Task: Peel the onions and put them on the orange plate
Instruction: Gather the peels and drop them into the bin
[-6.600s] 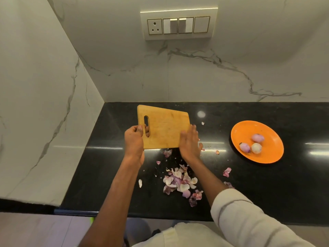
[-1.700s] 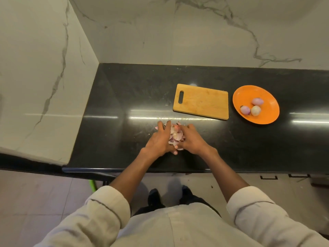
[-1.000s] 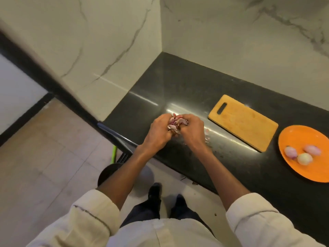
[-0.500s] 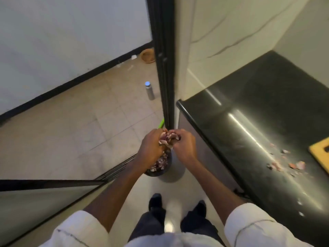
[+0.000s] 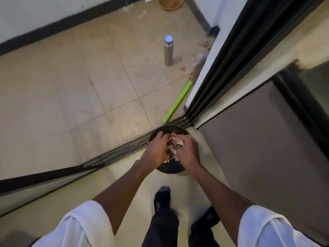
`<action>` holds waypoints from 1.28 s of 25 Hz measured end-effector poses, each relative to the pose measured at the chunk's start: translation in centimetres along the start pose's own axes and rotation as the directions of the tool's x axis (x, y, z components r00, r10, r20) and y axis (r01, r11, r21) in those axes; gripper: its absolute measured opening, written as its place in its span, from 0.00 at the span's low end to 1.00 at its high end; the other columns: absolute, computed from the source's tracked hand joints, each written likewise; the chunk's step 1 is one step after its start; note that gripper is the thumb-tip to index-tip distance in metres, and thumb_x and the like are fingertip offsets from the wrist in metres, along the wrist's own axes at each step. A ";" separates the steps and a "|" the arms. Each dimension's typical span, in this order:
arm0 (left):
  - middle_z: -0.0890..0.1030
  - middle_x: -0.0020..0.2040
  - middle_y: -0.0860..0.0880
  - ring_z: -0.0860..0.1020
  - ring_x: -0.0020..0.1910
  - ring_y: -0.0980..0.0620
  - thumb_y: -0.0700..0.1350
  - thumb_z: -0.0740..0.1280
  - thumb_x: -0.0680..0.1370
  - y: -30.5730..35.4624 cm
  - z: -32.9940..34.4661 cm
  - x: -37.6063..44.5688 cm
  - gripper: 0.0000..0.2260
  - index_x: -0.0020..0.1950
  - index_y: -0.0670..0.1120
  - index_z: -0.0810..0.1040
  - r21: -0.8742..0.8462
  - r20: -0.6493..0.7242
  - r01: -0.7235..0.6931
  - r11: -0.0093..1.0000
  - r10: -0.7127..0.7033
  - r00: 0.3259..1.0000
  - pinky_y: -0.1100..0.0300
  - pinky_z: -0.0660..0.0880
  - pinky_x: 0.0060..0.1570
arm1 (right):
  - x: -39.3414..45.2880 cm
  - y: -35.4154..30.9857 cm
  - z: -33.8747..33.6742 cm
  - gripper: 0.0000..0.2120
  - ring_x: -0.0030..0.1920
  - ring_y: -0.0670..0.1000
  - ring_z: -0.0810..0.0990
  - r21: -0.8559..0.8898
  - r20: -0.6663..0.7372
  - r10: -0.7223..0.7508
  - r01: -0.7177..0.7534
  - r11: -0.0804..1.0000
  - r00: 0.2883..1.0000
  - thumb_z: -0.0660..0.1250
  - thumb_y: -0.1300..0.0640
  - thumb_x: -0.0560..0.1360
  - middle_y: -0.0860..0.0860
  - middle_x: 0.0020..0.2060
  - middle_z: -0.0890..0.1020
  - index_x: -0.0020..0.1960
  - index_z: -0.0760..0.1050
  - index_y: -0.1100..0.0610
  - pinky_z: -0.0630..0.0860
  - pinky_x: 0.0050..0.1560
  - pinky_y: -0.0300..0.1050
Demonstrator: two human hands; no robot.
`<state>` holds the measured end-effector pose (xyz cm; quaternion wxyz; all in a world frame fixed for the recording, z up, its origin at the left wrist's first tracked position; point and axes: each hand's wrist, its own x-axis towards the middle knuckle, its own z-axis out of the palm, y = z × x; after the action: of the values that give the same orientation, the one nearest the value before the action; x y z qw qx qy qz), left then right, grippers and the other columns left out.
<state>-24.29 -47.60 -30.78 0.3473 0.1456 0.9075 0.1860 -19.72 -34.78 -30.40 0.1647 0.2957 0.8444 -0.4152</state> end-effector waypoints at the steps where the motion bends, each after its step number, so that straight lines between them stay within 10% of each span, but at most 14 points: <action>1: 0.72 0.74 0.46 0.78 0.68 0.43 0.42 0.76 0.77 -1.3 1.0 1.2 0.33 0.80 0.48 0.69 0.028 0.042 0.006 1.000 -0.007 0.999 0.52 0.76 0.66 | 1.1 0.9 1.3 0.18 0.64 0.54 0.79 -0.035 0.039 0.013 -0.012 0.999 0.999 0.71 0.63 0.79 0.52 0.62 0.82 0.67 0.82 0.52 0.79 0.65 0.52; 6: 0.70 0.80 0.45 0.73 0.76 0.43 0.39 0.74 0.78 -3.9 2.6 2.5 0.35 0.83 0.47 0.65 -0.016 0.085 0.042 0.999 -0.040 0.996 0.50 0.72 0.74 | 3.2 4.2 3.7 0.19 0.66 0.57 0.80 -0.099 -0.047 0.068 -0.072 0.992 0.997 0.71 0.65 0.78 0.56 0.63 0.83 0.68 0.80 0.58 0.77 0.66 0.49; 12: 0.85 0.61 0.48 0.84 0.59 0.48 0.39 0.69 0.82 -1.2 -0.5 -2.3 0.14 0.67 0.47 0.82 -0.240 -0.033 0.104 0.965 -0.116 0.993 0.51 0.82 0.61 | -0.6 2.3 0.3 0.11 0.55 0.52 0.85 0.147 -0.100 0.272 -0.256 0.955 0.957 0.69 0.63 0.79 0.50 0.52 0.88 0.56 0.86 0.52 0.80 0.57 0.43; 19: 0.85 0.50 0.58 0.81 0.52 0.62 0.44 0.69 0.84 12.6 -9.0 -9.6 0.05 0.55 0.52 0.84 -0.526 -0.247 -0.189 0.829 0.064 0.967 0.64 0.77 0.56 | -11.0 -4.3 -13.8 0.15 0.46 0.49 0.87 0.557 -0.405 0.216 0.052 0.829 0.889 0.66 0.68 0.81 0.48 0.43 0.87 0.51 0.84 0.50 0.85 0.54 0.52; 24: 0.85 0.46 0.51 0.83 0.47 0.53 0.46 0.67 0.86 25.5 -11.3 -14.2 0.06 0.53 0.48 0.83 -0.523 -0.316 -0.482 0.703 0.365 0.876 0.50 0.81 0.52 | -19.6 -4.7 -25.0 0.15 0.50 0.45 0.86 0.523 -0.652 0.142 0.306 0.796 0.745 0.63 0.69 0.83 0.47 0.47 0.87 0.56 0.84 0.53 0.82 0.54 0.40; 32: 0.59 0.86 0.46 0.54 0.86 0.46 0.61 0.55 0.85 41.4 -2.5 -15.4 0.31 0.84 0.46 0.64 0.047 0.062 -0.766 0.642 0.763 0.643 0.47 0.55 0.84 | -27.2 10.1 -35.0 0.18 0.69 0.49 0.78 0.412 -0.880 0.327 0.211 0.886 0.344 0.61 0.67 0.84 0.51 0.67 0.82 0.70 0.79 0.57 0.73 0.72 0.46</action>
<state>-9.32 -17.46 -2.00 0.2479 0.5301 0.7605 0.2812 6.51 -11.79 -1.21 -0.4077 0.5395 0.6485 -0.3497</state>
